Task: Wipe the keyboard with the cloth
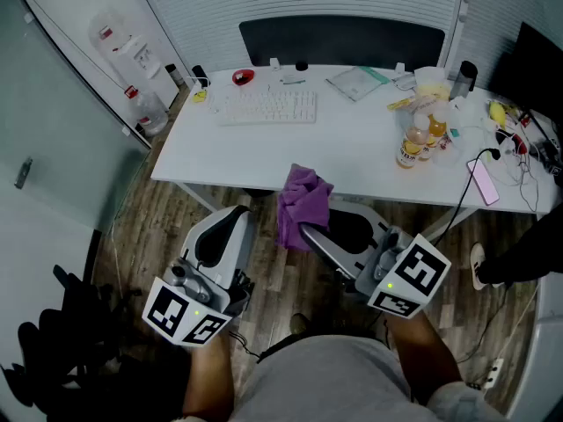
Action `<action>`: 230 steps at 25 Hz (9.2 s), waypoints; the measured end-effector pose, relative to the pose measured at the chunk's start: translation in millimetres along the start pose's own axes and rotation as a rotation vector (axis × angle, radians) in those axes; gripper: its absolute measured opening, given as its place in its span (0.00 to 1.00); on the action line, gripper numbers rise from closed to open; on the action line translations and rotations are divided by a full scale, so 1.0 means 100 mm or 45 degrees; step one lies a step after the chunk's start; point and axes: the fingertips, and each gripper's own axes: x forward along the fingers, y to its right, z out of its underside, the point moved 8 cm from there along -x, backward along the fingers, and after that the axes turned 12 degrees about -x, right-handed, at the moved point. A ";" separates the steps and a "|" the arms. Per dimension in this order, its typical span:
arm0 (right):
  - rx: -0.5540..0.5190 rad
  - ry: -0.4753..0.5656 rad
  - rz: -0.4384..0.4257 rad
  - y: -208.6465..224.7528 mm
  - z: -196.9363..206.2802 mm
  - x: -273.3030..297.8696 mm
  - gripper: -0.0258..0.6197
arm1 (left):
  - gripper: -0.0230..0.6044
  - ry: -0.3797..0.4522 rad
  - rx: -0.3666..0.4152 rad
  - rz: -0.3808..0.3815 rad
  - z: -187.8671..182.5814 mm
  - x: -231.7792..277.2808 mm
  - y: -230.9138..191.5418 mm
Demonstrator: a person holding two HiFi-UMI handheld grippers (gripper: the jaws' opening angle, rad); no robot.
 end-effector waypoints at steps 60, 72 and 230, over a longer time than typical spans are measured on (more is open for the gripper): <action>0.048 -0.190 0.138 1.39 0.84 2.15 0.17 | 0.06 -0.075 -0.032 -0.086 -0.09 0.54 -2.98; 0.132 -0.260 0.213 1.77 1.09 2.44 0.17 | 0.06 -0.180 -0.083 -0.167 0.11 0.82 -3.60; 0.620 -1.062 0.554 3.30 2.55 3.86 0.17 | 0.15 -1.109 -0.678 -0.282 1.63 2.00 -6.22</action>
